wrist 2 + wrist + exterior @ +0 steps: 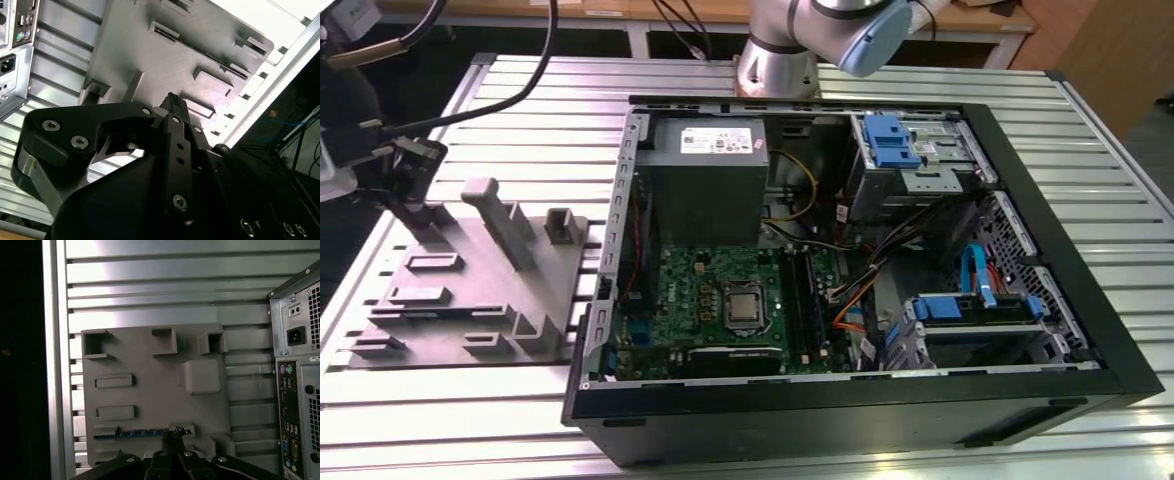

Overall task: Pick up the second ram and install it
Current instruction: 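Reach for the second ram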

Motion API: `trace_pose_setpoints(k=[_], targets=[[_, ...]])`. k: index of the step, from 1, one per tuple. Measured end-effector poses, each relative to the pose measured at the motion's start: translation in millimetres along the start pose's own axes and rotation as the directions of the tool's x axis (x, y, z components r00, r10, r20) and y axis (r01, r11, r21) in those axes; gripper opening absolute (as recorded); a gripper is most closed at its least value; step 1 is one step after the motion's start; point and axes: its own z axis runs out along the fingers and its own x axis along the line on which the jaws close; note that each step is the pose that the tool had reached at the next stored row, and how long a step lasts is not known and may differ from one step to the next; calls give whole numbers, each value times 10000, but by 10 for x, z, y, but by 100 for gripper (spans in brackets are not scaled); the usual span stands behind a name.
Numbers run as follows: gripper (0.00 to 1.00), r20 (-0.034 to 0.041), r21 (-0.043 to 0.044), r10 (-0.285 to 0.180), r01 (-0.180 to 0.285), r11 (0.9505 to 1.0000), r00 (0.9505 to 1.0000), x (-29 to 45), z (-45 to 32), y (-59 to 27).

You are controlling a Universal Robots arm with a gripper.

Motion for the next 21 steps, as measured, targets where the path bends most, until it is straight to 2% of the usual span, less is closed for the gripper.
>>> trace_pose_setpoints(k=[12,21], targets=[[10,0,-1,1,-1,10000,10000,126,148,-124],[10,-1,-1,0,0,10000,10000,184,250,-176]])
